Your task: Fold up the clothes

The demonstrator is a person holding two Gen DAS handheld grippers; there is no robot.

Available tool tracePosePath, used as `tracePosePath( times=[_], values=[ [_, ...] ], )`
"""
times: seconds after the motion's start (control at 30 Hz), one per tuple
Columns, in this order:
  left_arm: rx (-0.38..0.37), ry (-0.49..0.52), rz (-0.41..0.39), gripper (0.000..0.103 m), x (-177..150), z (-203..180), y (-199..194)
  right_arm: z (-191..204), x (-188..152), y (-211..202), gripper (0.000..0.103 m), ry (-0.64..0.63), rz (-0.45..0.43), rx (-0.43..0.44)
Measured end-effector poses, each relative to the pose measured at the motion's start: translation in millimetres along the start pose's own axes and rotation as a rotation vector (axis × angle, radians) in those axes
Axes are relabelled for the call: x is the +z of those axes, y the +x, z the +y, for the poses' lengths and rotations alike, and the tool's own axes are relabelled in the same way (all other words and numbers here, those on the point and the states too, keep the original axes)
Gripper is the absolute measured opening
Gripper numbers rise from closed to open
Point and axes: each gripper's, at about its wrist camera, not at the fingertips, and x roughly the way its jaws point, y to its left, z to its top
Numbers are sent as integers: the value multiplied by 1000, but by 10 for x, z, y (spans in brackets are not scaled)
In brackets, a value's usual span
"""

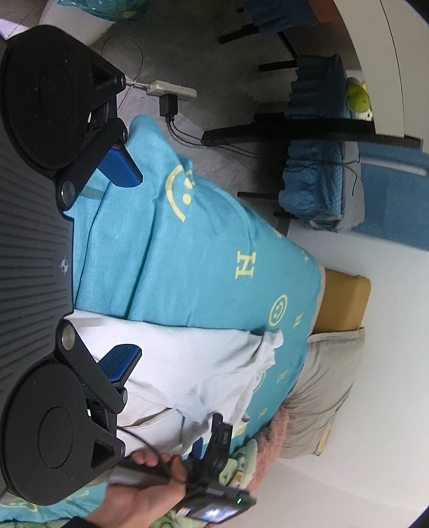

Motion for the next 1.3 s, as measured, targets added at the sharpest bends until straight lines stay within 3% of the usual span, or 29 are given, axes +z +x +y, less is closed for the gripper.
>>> tracePosePath(
  times=[0.07,0.1,0.13,0.27,0.4,0.6,0.67,0.7,0.83,1.03,1.17,1.3],
  values=[
    [-9,5,4,102,-10,-24,31,-14,5,61,19,13,9,17],
    [-13,8,5,102,-16,-37,47,-6,11,53,12,9,-3,26],
    [-18,10,7,102,-21,-49,63,22,22,8,7,-11,-35,28],
    [-36,21,13,102,-44,-101,116,29,139,-148,6,-29,-149,7],
    [-47,38,10,102,-65,-143,147,-86,249,-55,6,-45,-155,-66],
    [-38,72,12,102,-85,-196,197,-172,199,-104,16,-33,-101,-30],
    [-36,84,8,102,-85,-212,195,-174,167,-208,72,-35,-87,-3],
    [-34,95,3,102,-89,-228,180,-170,147,-296,82,-37,-93,10],
    [-37,153,-9,102,-111,-304,102,-110,78,-906,83,-65,-103,67],
    [-57,223,4,99,-156,-332,-102,-66,-193,-2217,83,-48,-89,148],
    [-125,161,48,97,-180,-219,-298,-160,-585,-2995,83,3,-89,188],
    [-205,57,67,97,-205,-102,-569,-226,-927,-3407,83,2,-69,169]
  ],
)
